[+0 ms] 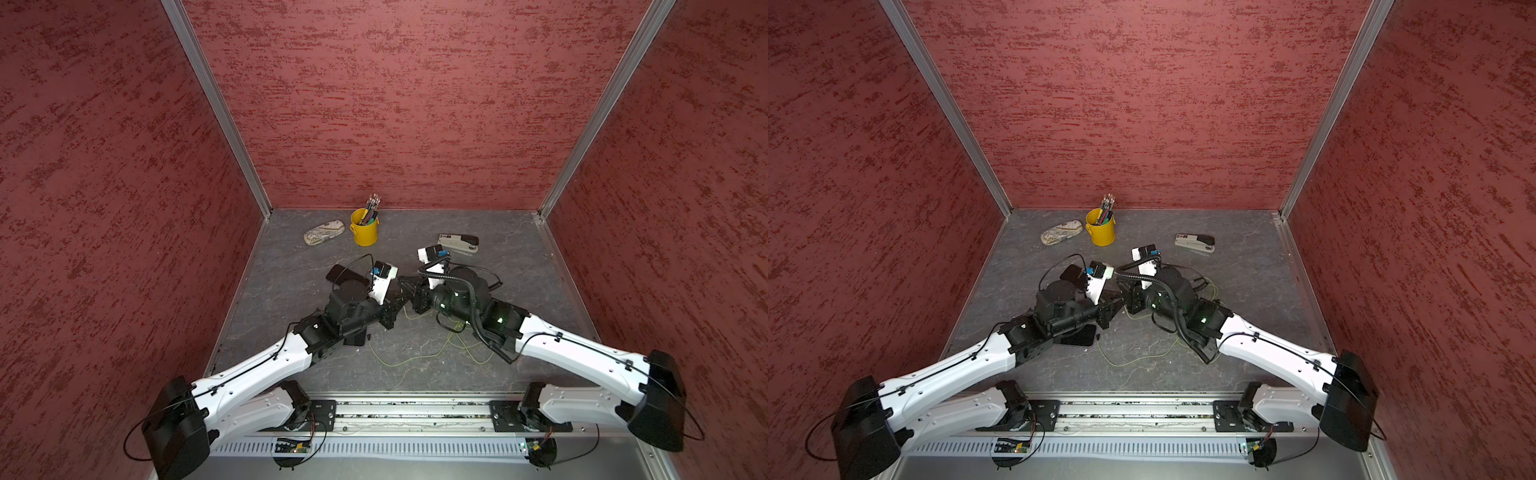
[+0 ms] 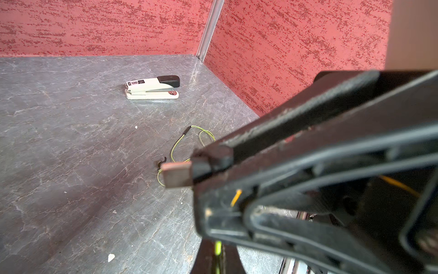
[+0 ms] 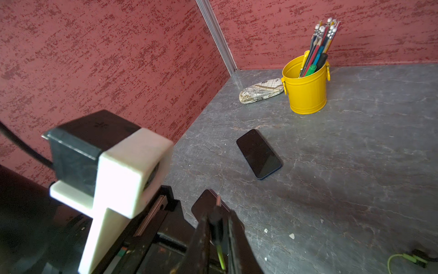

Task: Plug wired earphones into phones
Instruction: Pick up the wired earphone from the center of the board, then pick up the phone at the center of the board.

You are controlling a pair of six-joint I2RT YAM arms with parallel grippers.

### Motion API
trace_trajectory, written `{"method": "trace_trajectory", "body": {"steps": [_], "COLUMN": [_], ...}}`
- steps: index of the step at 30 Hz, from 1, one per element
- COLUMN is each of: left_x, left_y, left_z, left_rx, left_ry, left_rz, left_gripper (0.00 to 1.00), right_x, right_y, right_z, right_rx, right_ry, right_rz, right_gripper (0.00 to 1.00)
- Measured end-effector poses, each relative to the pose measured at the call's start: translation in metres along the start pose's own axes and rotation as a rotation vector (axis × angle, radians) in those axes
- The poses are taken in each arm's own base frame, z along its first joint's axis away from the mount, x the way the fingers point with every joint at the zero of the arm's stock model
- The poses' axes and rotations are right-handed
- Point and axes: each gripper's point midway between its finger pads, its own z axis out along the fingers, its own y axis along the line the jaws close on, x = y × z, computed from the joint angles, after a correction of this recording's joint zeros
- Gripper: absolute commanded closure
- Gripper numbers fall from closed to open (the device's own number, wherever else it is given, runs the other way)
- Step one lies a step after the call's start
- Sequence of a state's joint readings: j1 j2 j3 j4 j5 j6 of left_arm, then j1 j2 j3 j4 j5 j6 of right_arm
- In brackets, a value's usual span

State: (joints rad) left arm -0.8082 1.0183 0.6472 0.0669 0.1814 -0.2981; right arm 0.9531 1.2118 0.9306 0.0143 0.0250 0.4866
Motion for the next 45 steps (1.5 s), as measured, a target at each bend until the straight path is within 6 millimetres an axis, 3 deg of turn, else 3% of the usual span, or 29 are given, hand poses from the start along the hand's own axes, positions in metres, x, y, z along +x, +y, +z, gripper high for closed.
{"method": "trace_trajectory", "body": {"steps": [8,14,16,17,21,22,23,28,32,37,41,45], "left_x": [0.0,0.0,-0.001,-0.001,-0.001,-0.002,-0.004,-0.018,-0.031,-0.036,-0.007,0.036], "left_y": [0.001,0.001,0.002,0.002,0.004,0.005,0.005,0.013,0.047,0.122,0.193,0.231], "left_z": [0.0,0.0,0.0,0.0,-0.001,-0.002,-0.003,-0.023,-0.05,-0.098,-0.121,-0.106], "left_rx": [-0.003,-0.007,-0.009,-0.012,-0.027,-0.03,-0.036,-0.104,-0.291,-0.581,-0.791,-0.955], "left_ry": [-0.001,-0.002,-0.003,-0.004,-0.007,-0.011,-0.018,-0.08,-0.141,-0.222,-0.201,-0.015], "left_rz": [0.0,0.0,0.0,0.0,-0.002,-0.003,-0.007,-0.055,-0.181,-0.427,-0.731,-0.972], "left_gripper": [1.0,1.0,0.94,0.89,0.26,0.15,0.08,0.04,0.0,0.0,0.0,0.0], "right_x": [0.0,-0.001,-0.001,-0.001,-0.006,-0.007,-0.009,-0.013,-0.011,-0.004,0.012,0.036], "right_y": [0.0,0.001,0.001,0.001,0.003,0.003,0.003,-0.005,-0.018,-0.048,-0.063,-0.069], "right_z": [0.0,0.0,-0.001,-0.001,-0.003,-0.004,-0.004,-0.007,0.0,0.012,0.022,0.03], "right_rx": [0.001,-0.001,-0.002,-0.003,-0.012,-0.012,-0.007,0.018,0.035,0.026,-0.013,-0.088], "right_ry": [-0.001,-0.003,-0.005,-0.005,-0.024,-0.029,-0.036,-0.088,-0.106,-0.107,-0.072,-0.023], "right_rz": [0.009,0.026,0.033,0.037,0.053,0.057,0.067,0.106,0.136,0.195,0.242,0.307], "right_gripper": [0.94,0.93,0.95,0.96,1.0,1.0,1.0,1.0,1.0,1.0,1.0,1.0]}}
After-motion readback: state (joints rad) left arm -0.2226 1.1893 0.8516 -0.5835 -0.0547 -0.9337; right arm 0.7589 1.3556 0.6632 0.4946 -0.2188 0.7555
